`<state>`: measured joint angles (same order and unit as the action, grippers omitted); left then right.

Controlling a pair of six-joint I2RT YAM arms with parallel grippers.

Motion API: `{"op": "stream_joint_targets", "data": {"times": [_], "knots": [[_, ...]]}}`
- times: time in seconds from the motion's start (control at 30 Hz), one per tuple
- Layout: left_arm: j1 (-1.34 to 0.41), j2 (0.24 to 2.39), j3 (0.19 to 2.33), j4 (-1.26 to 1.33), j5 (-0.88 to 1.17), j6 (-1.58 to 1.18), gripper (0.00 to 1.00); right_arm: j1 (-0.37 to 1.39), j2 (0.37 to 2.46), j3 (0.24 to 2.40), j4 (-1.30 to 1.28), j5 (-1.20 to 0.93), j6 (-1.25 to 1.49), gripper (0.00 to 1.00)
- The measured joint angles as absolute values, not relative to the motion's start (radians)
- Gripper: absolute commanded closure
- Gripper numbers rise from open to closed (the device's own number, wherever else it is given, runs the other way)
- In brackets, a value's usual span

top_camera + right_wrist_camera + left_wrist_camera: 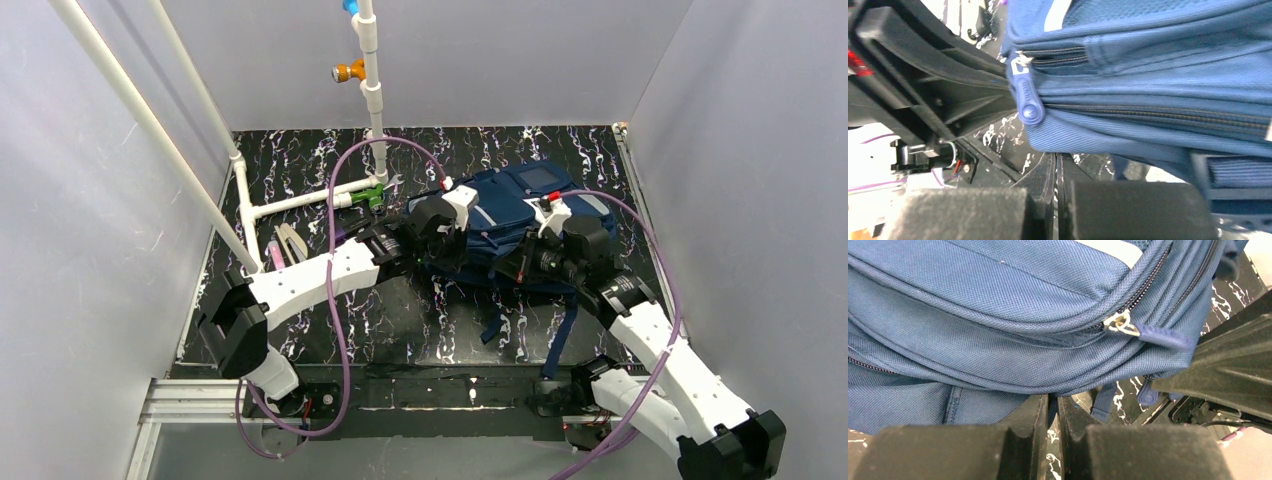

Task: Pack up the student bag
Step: Zip the student bag at the center of the board.

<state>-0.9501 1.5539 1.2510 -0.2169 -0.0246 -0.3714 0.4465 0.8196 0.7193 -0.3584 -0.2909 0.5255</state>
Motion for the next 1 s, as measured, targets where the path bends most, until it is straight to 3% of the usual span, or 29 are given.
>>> {"op": "stream_joint_targets", "data": {"times": [0.03,0.13,0.2,0.37,0.47,0.6,0.83,1.0], "knots": [[-0.95,1.554,1.238,-0.203,-0.019,-0.377,1.0,0.463,0.825,0.718,-0.341,-0.295,0.546,0.99],[-0.95,1.547,1.198,-0.17,-0.008,-0.377,0.7,0.489,0.847,0.716,-0.334,-0.297,0.589,0.99],[-0.948,1.517,1.146,-0.141,0.0,-0.367,0.56,0.496,0.86,0.715,-0.336,-0.298,0.621,0.99],[-0.953,1.33,0.97,-0.08,0.05,-0.338,0.42,0.507,0.888,0.712,-0.348,-0.304,0.699,0.99],[-0.998,1.195,0.905,-0.053,0.057,-0.316,0.44,0.507,0.923,0.712,-0.358,-0.322,0.747,0.99],[-1.157,1.15,0.895,0.013,-0.072,-0.294,0.55,0.51,0.972,0.712,-0.385,-0.341,0.815,0.99],[-1.253,1.393,0.954,0.035,-0.323,-0.266,0.52,0.511,0.945,0.699,-0.413,-0.304,0.994,0.99],[-1.279,1.496,0.973,0.025,-0.416,-0.197,0.67,0.511,0.9,0.664,-0.409,-0.272,1.086,0.99]]}}
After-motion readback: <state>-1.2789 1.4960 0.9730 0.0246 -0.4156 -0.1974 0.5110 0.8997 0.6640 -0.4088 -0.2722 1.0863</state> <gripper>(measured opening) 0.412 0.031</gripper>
